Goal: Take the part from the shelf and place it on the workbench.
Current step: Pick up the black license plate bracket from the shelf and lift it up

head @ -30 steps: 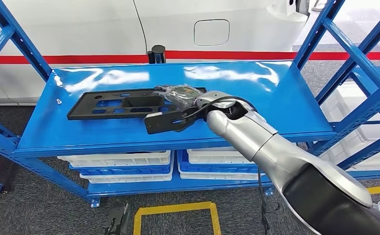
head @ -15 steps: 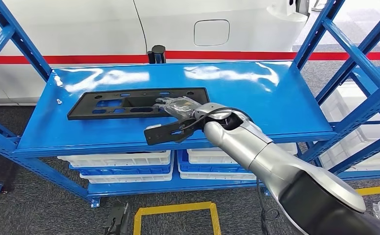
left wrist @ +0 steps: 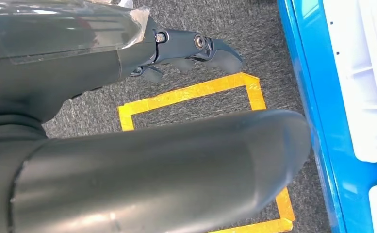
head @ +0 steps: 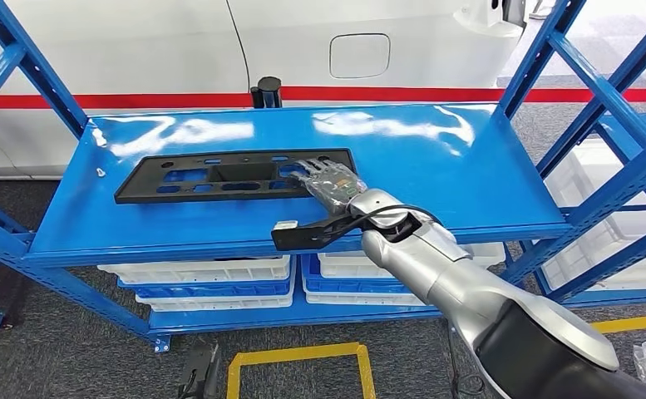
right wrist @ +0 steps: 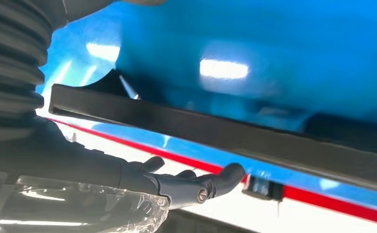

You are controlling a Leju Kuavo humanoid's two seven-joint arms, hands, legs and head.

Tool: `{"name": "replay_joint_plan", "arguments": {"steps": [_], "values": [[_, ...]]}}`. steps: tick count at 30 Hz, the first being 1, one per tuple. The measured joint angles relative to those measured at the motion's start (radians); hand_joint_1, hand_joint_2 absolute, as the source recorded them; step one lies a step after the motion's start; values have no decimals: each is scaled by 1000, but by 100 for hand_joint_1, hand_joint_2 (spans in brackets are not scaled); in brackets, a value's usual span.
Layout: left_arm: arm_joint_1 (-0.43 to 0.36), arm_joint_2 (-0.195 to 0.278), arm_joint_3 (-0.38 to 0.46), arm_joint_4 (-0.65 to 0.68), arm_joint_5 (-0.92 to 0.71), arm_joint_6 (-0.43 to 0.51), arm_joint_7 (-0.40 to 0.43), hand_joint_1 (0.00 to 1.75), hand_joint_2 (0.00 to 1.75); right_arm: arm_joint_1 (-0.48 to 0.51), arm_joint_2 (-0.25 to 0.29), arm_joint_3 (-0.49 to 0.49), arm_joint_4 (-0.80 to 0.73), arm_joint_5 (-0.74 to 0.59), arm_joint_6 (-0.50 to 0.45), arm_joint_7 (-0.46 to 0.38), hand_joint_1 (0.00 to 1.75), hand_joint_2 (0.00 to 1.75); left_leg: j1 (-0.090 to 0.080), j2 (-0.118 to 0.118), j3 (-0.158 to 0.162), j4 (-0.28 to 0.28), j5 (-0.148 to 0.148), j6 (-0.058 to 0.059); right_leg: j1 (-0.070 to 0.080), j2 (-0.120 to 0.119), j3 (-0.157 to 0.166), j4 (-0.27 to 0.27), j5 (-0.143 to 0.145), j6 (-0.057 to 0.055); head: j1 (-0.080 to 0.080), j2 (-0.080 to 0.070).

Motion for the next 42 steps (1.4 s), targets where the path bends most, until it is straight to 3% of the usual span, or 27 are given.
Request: {"name": "replay_joint_plan", "arguments": {"steps": [11, 25, 42], "values": [[5, -1, 11, 0, -5, 19, -9, 0, 0, 12, -9, -30, 69, 152, -153, 18, 0, 175, 0, 0, 1, 0, 0, 0, 0, 0, 1, 0, 0, 0, 0, 0], [12, -2, 18, 0, -34, 22, -16, 0, 0, 14, -2, -84, 124, 316, -237, 4, 0, 175, 0, 0, 1, 0, 0, 0, 0, 0, 1, 0, 0, 0, 0, 0], [15, -8, 5, 0, -85, 5, -13, 0, 0, 15, 25, -80, 161, 439, -306, -47, 0, 175, 0, 0, 1, 0, 0, 0, 0, 0, 1, 0, 0, 0, 0, 0]]}}
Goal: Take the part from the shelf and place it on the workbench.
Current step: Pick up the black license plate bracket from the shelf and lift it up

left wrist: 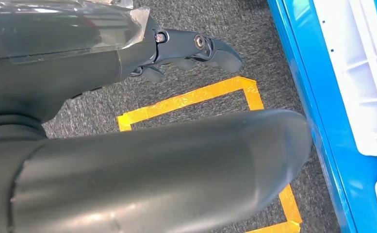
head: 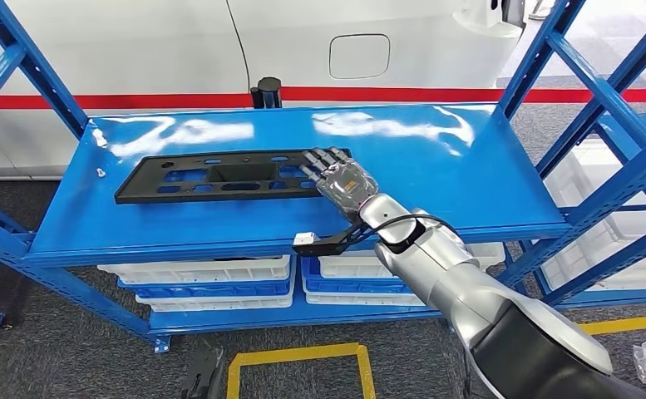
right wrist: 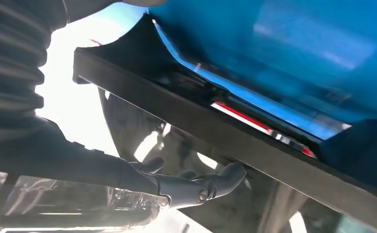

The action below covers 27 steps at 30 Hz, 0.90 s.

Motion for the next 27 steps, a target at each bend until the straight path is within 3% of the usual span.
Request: {"name": "replay_joint_plan", "arguments": {"steps": [16, 22, 27], "values": [[0, -5, -42, 0, -51, -12, 18, 0, 0, 7, 55, 6, 24, 78, -57, -17, 0, 175, 0, 0, 0, 0, 0, 0, 0, 0, 0, 0, 0, 0, 0, 0], [0, -6, -53, 1, -66, -12, 21, 0, 0, 4, 47, -4, 38, 124, -108, 39, 0, 175, 0, 0, 0, 0, 0, 0, 0, 0, 0, 0, 0, 0, 0, 0], [5, -5, -59, 4, -70, -12, 22, 0, 0, -17, 9, -37, 47, 150, -139, 85, 0, 175, 0, 0, 0, 0, 0, 0, 0, 0, 0, 0, 0, 0, 0, 0]]}}
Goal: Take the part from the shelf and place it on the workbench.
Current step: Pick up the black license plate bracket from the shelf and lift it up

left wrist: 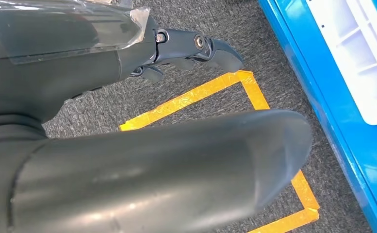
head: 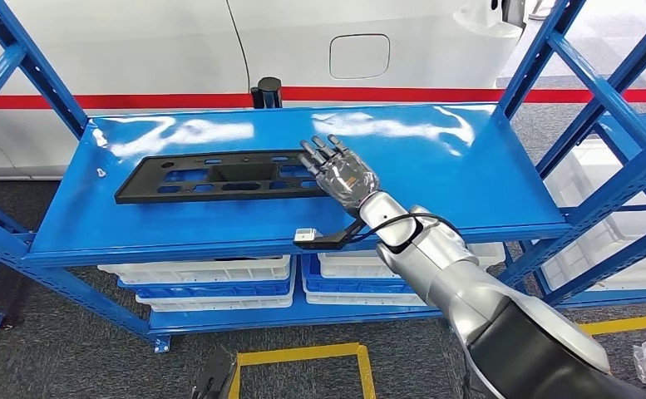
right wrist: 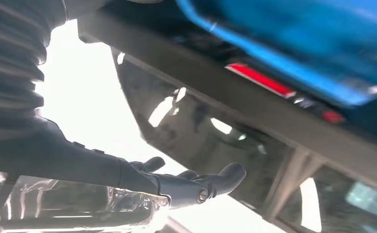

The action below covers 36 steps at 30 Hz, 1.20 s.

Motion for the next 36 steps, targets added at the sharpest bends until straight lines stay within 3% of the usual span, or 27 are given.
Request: {"name": "replay_joint_plan", "arguments": {"steps": [6, 16, 17, 18, 21, 22, 25, 36], "values": [[8, 1, -2, 2, -7, 3, 0, 0, 0, -29, -47, -14, 9, 86, -44, 118, 0, 175, 0, -1, 0, 0, 0, 0, 0, 0, 0, 0, 0, 0, 0, 0], [13, 1, -2, 3, -8, 3, 0, 0, 0, -42, -75, -17, 20, 103, -53, 132, 4, 175, 0, 0, 0, 0, 0, 0, 0, 0, 0, 0, 0, 0, 0, 0], [13, 1, -2, 3, -8, 4, 0, 0, 0, -43, -76, -18, 21, 110, -56, 142, 10, 175, 0, 0, 0, 0, 0, 0, 0, 0, 0, 0, 0, 0, 0, 0], [13, 1, -2, 3, -8, 4, 0, 0, 0, -43, -78, -21, 21, 118, -61, 155, 26, 175, 0, 0, 0, 0, 0, 0, 0, 0, 0, 0, 0, 0, 0, 0], [15, 1, -2, 4, -9, 4, 0, 0, 0, -44, -86, -43, 23, 135, -73, 181, 125, 175, 0, -1, 0, 0, 0, 0, 0, 0, 0, 0, 0, 0, 0, 0], [16, 2, -2, 5, -9, 3, 0, 0, 0, -46, -89, -53, 24, 137, -72, 181, 150, 175, 0, -1, 0, 0, 0, 0, 0, 0, 0, 0, 0, 0, 0, 0], [17, 4, -2, 8, -14, -1, 0, 0, 0, -47, -98, -75, 27, 133, -61, 163, 164, 175, 0, -1, 0, 0, 0, 0, 0, 0, 0, 0, 0, 0, 0, 0], [17, 7, -4, 10, -22, -11, 3, 0, 0, -28, -105, -134, 33, 134, -57, 101, 166, 175, 0, 0, 0, 0, 0, 0, 0, 0, 0, 0, 0, 0, 0, 0]]}}
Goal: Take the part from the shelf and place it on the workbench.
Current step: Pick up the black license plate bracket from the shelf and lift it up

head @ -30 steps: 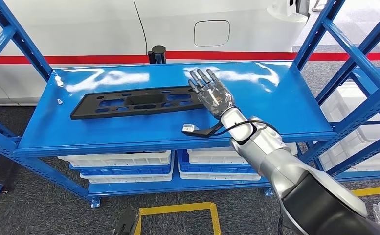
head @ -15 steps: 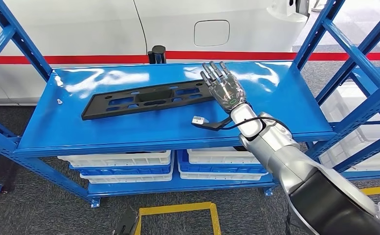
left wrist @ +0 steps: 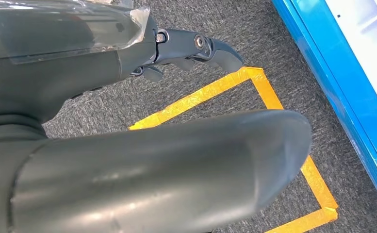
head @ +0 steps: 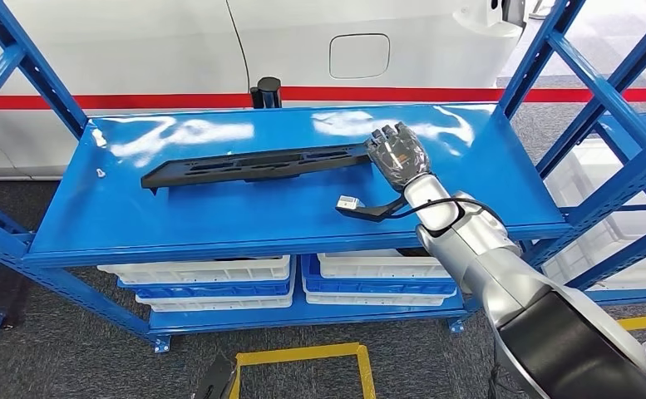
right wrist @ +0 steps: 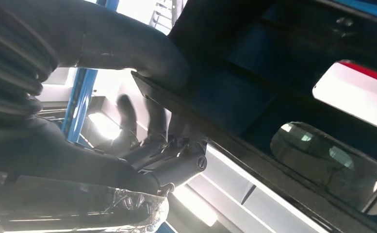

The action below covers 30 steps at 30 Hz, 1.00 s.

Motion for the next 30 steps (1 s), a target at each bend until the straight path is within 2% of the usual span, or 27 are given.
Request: {"name": "replay_joint_plan", "arguments": {"steps": [15, 20, 27, 30], "values": [[0, 0, 0, 0, -1, 1, 0, 0, 0, 11, 10, -32, 0, 0, -1, -26, 166, 175, 0, 0, 0, 0, 0, 0, 0, 0, 0, 0, 0, 0, 0, 0], [0, 0, 0, 0, -4, 2, 0, 0, 0, 12, 11, -33, 0, 0, -4, -27, 173, 175, 0, 0, 1, 0, 0, 0, 0, 0, 0, 0, 0, 0, 0, 0], [0, 0, 0, 0, -11, 4, 0, 0, 0, 27, 18, -61, -1, -22, -61, -57, 175, 175, 0, 0, 1, 0, 0, 0, 0, 0, 1, 0, 0, 0, 0, 0], [0, 0, 0, 0, -14, 13, -2, 0, 0, 41, 20, -98, -31, -104, -101, -110, 175, 175, 0, 0, 1, 0, 0, 0, 0, 0, 1, 0, 0, 0, 0, 0]]}}
